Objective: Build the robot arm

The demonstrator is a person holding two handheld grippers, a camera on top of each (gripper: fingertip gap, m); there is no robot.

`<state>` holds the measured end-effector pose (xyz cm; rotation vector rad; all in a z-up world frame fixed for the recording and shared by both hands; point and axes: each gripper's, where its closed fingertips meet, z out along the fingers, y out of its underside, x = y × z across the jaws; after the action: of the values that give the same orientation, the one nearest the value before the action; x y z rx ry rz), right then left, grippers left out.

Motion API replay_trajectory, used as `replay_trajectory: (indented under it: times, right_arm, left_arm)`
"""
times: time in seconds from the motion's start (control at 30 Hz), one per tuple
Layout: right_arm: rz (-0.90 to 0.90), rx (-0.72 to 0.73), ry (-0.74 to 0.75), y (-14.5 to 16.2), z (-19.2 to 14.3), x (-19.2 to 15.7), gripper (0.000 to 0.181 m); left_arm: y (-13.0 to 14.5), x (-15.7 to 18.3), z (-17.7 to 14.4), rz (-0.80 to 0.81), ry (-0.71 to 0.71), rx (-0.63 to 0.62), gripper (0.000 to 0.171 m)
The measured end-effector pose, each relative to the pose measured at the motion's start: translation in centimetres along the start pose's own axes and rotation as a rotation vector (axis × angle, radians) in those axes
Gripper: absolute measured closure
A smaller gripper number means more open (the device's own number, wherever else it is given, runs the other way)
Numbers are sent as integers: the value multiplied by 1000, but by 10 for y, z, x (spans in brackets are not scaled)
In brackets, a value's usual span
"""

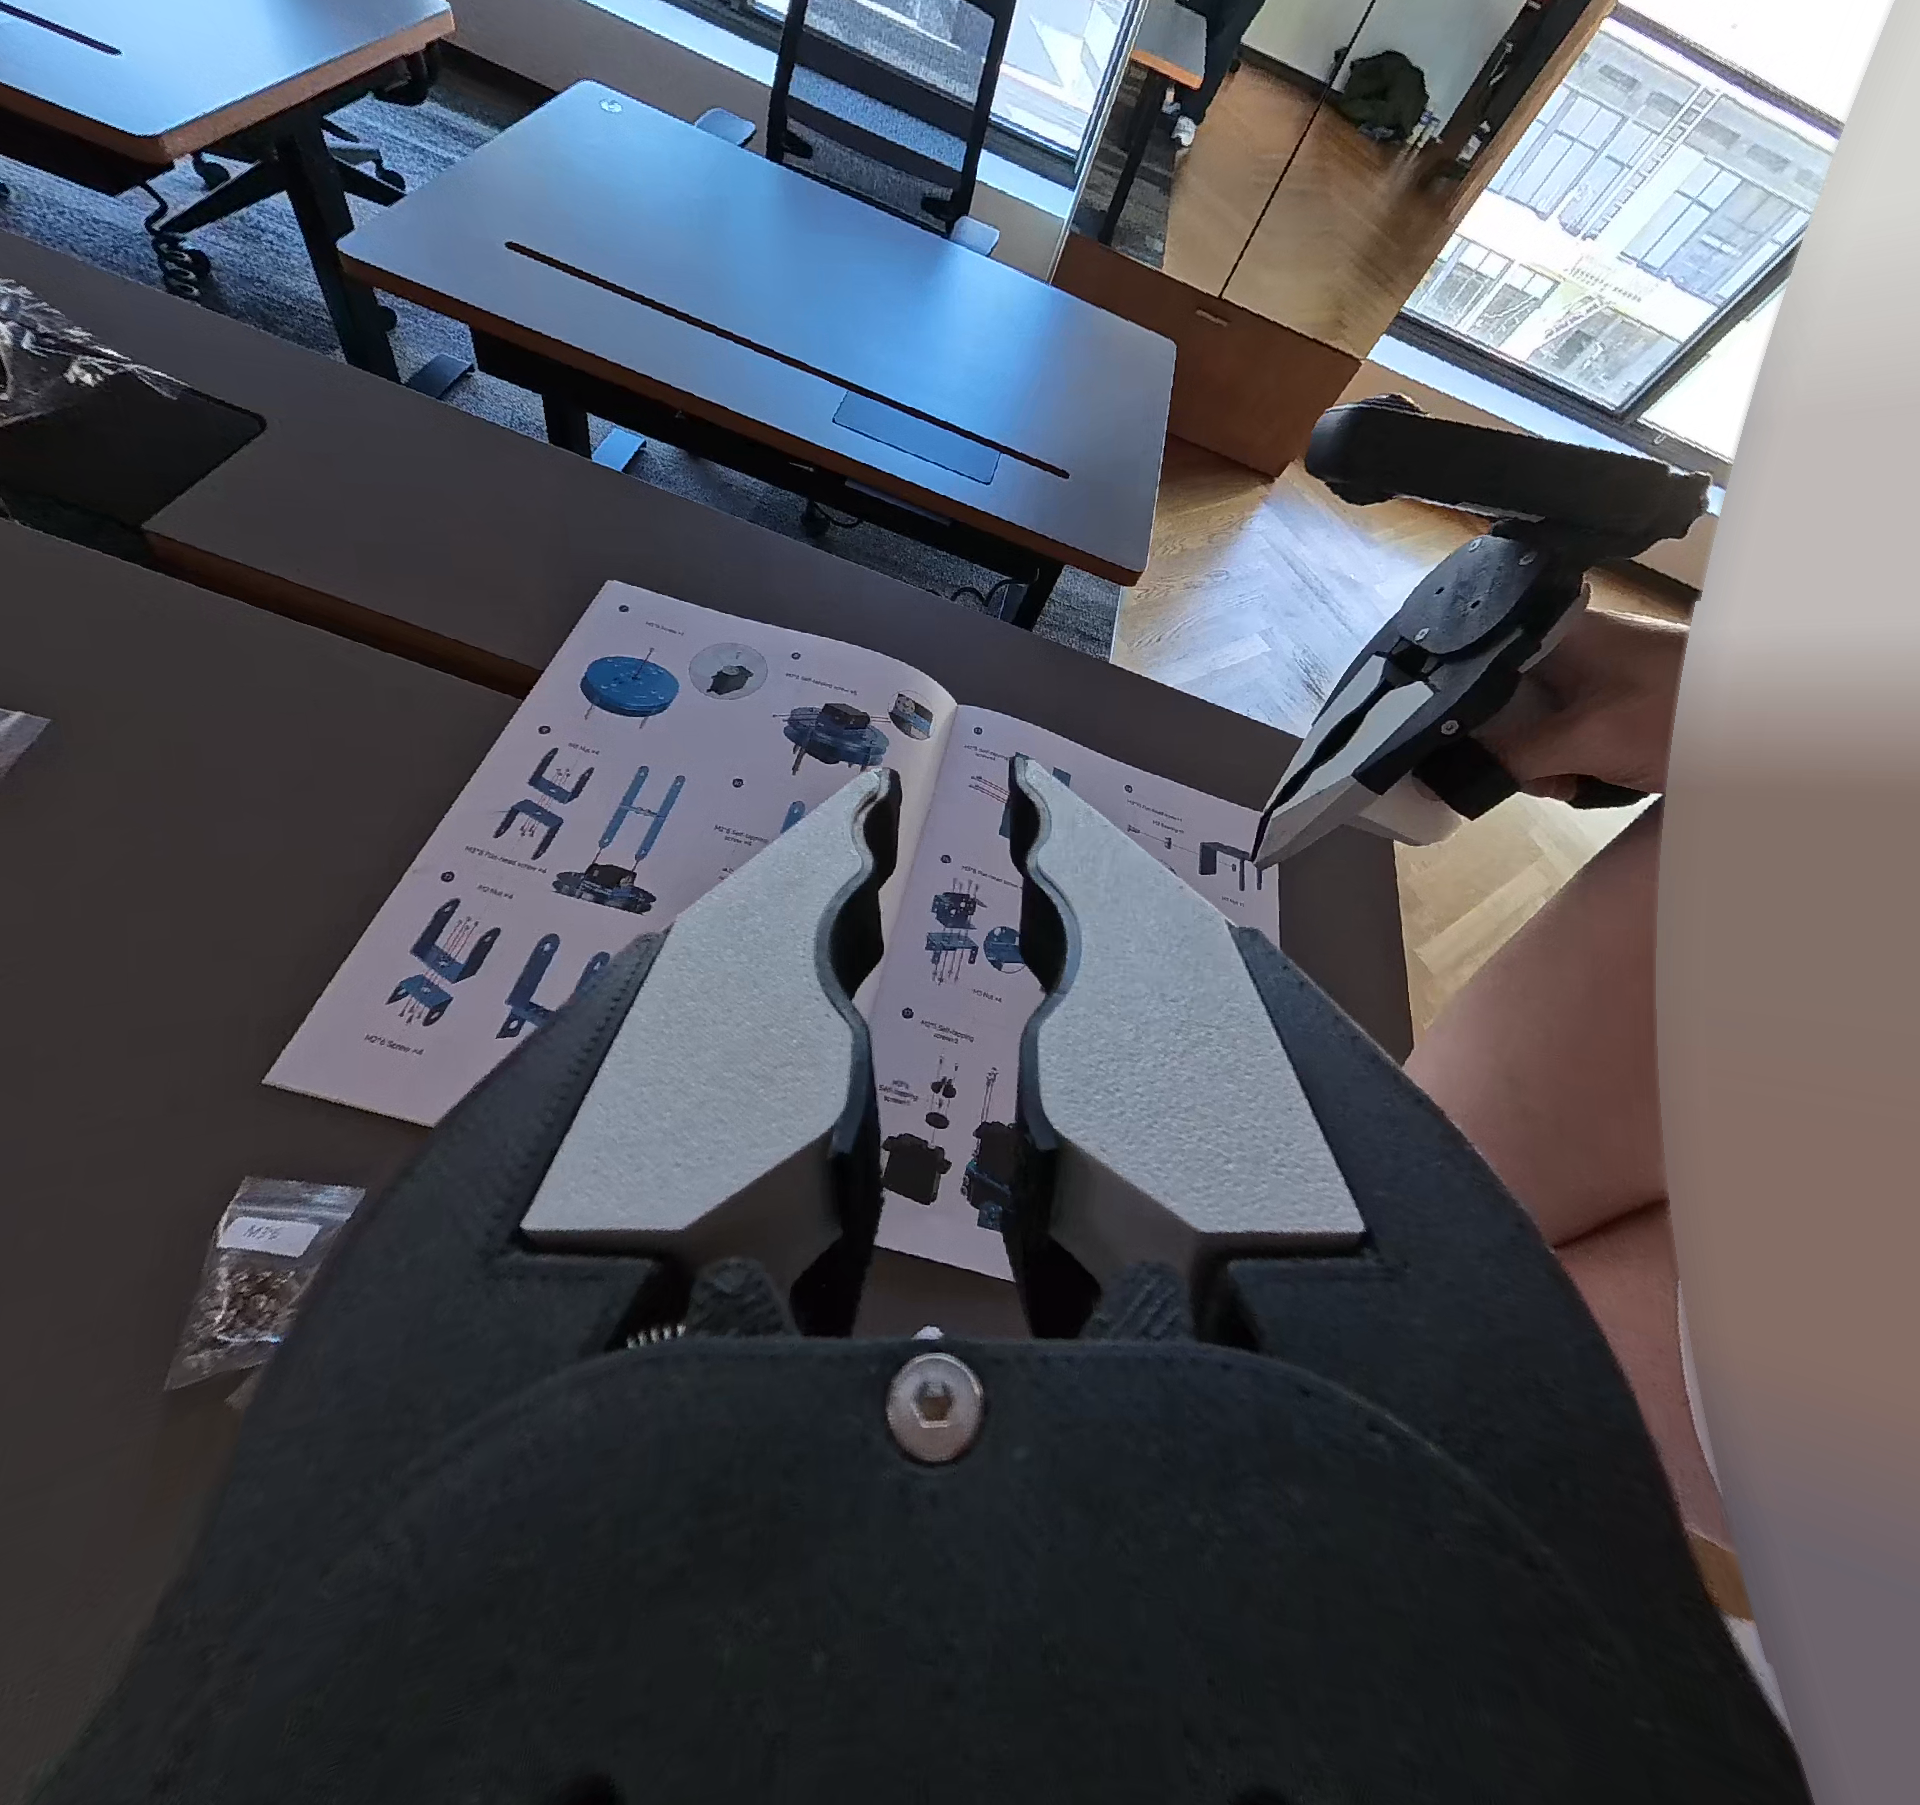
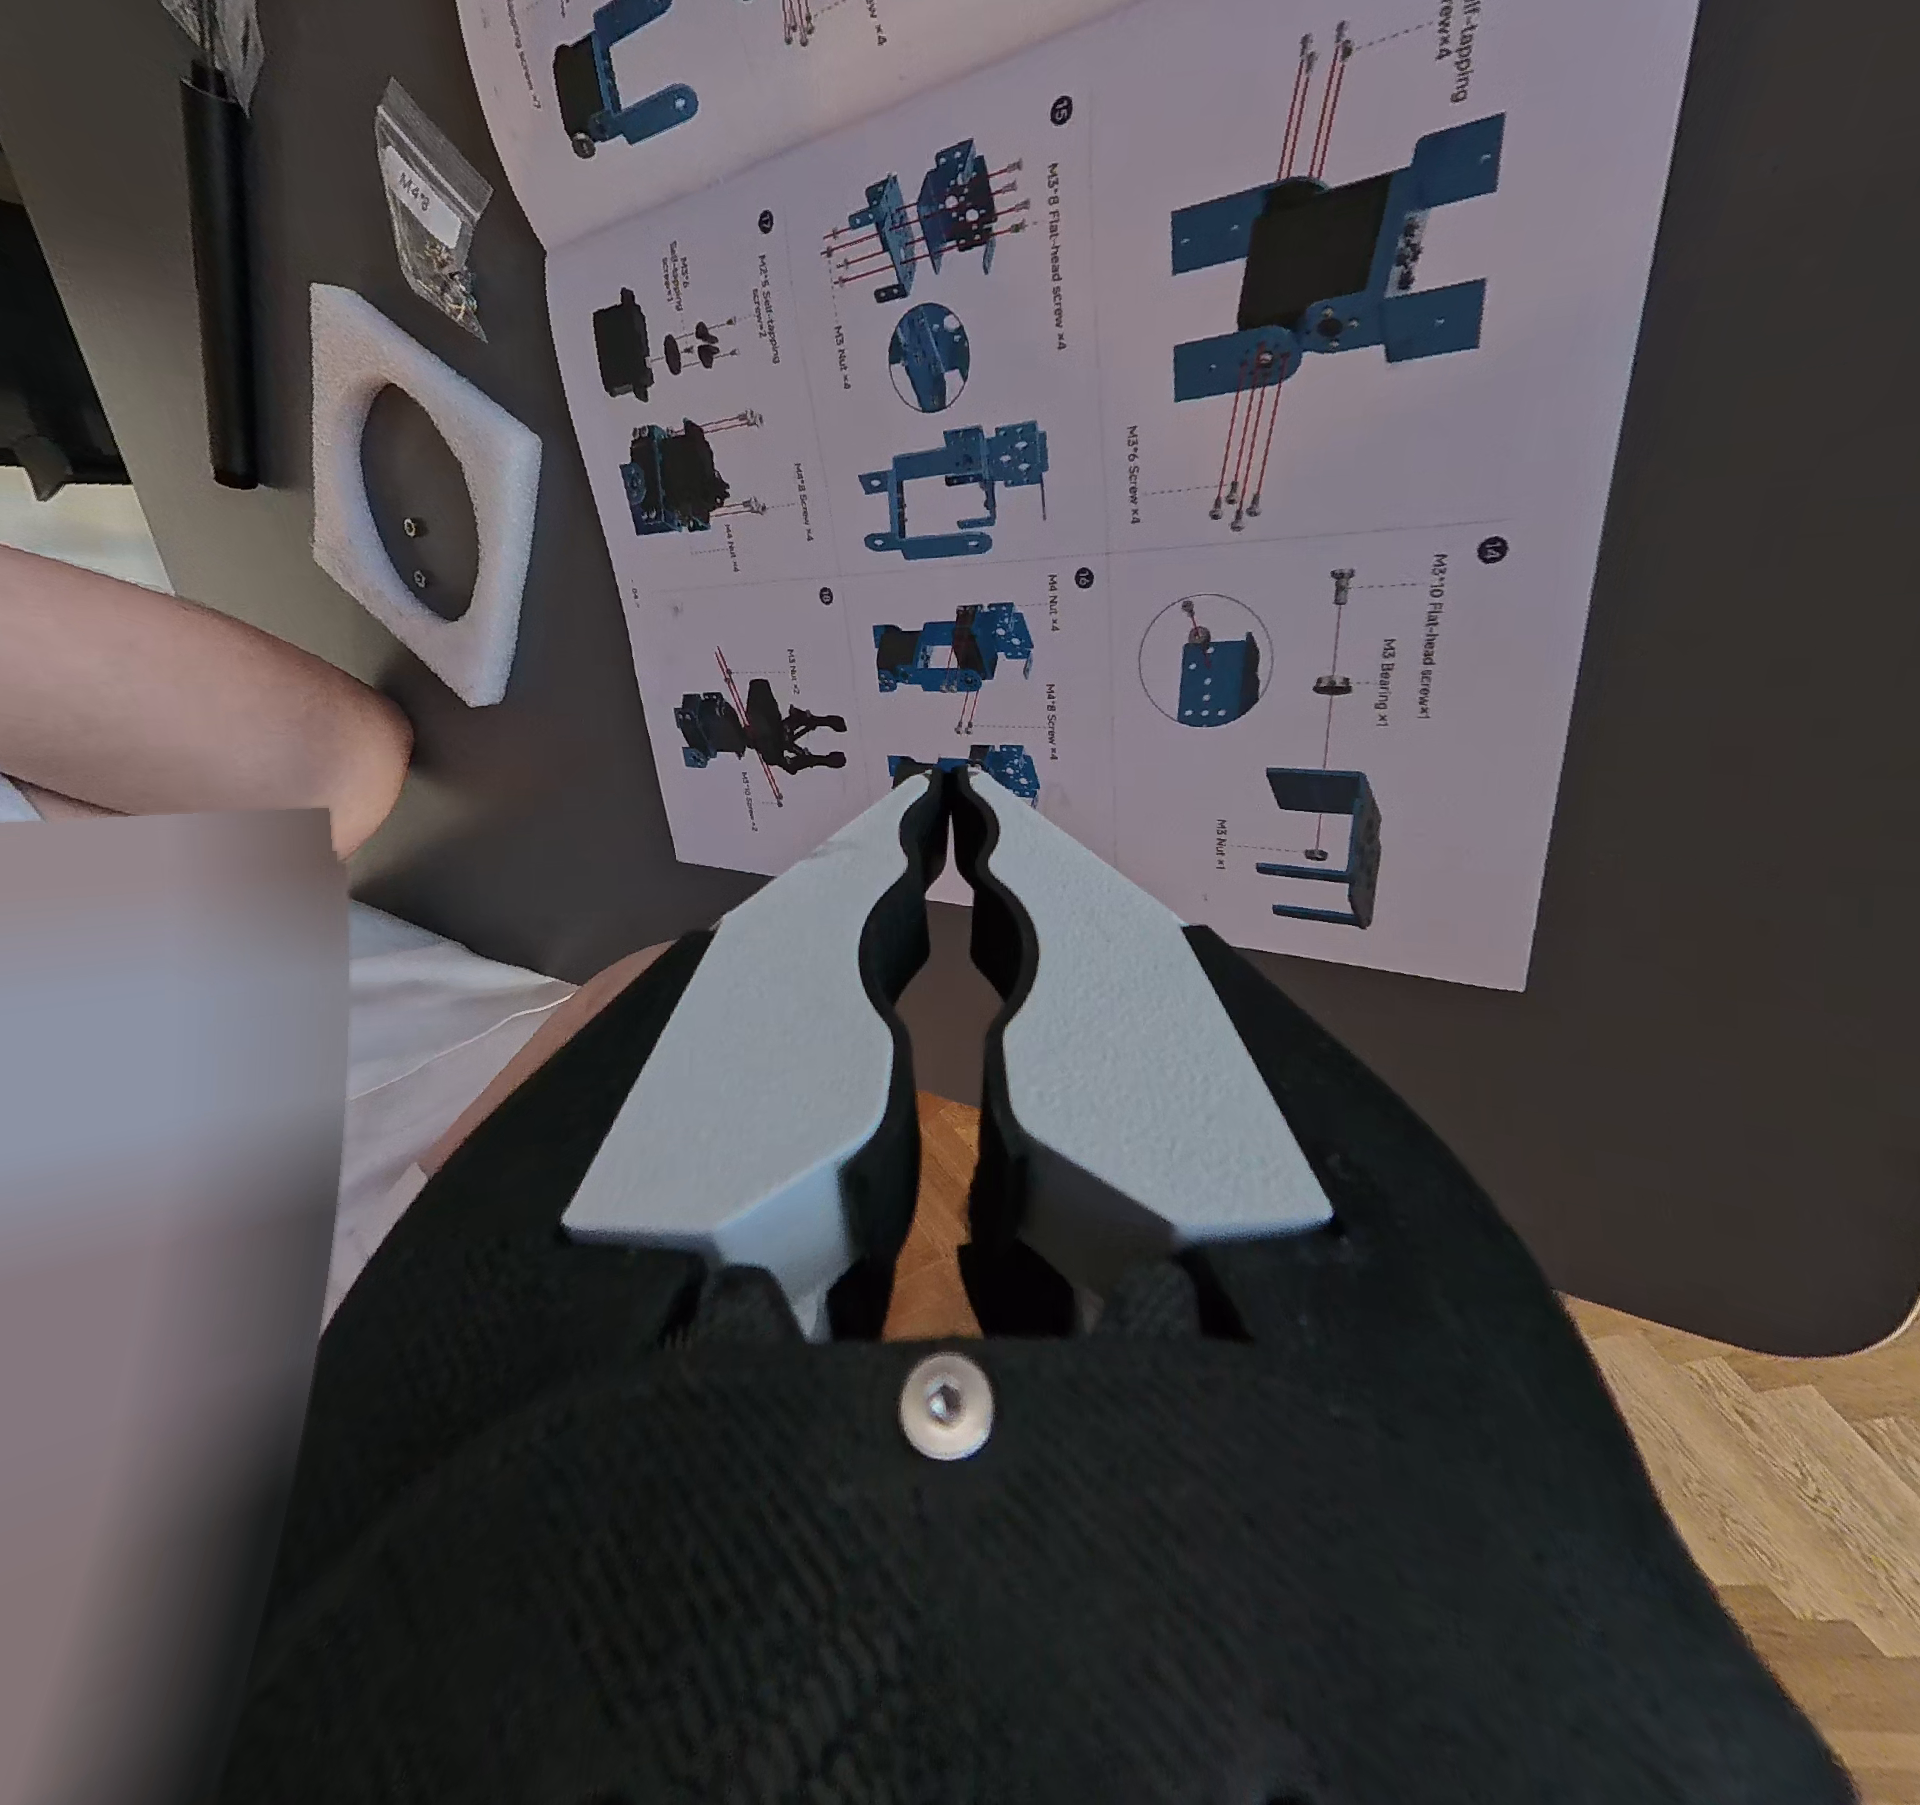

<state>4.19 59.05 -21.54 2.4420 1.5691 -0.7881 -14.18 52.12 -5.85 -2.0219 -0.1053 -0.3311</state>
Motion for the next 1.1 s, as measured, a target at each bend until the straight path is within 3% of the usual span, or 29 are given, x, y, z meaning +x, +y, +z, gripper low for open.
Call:
replay_trajectory:
  times: [0.2,0.33,0.77,0.87,1.1]
  right_arm:
    - [4,19,-11,1,-2,2,181]
    - [0,0,-9,0,1,1,181]
    - [-22,-31,16,-3,3,-3,181]
    - [-27,-30,21,-4,3,-4,181]
    - [-28,-36,25,-3,4,-4,181]
  left_arm:
    - [3,-28,-24,1,-160,2,148]
    - [-1,-41,-37,-67,-163,52,147]
    - [-15,-43,-58,-70,-155,162,150]
    - [-28,-46,-70,-64,-178,256,149]
    - [-64,-52,-130,-69,-249,607,149]
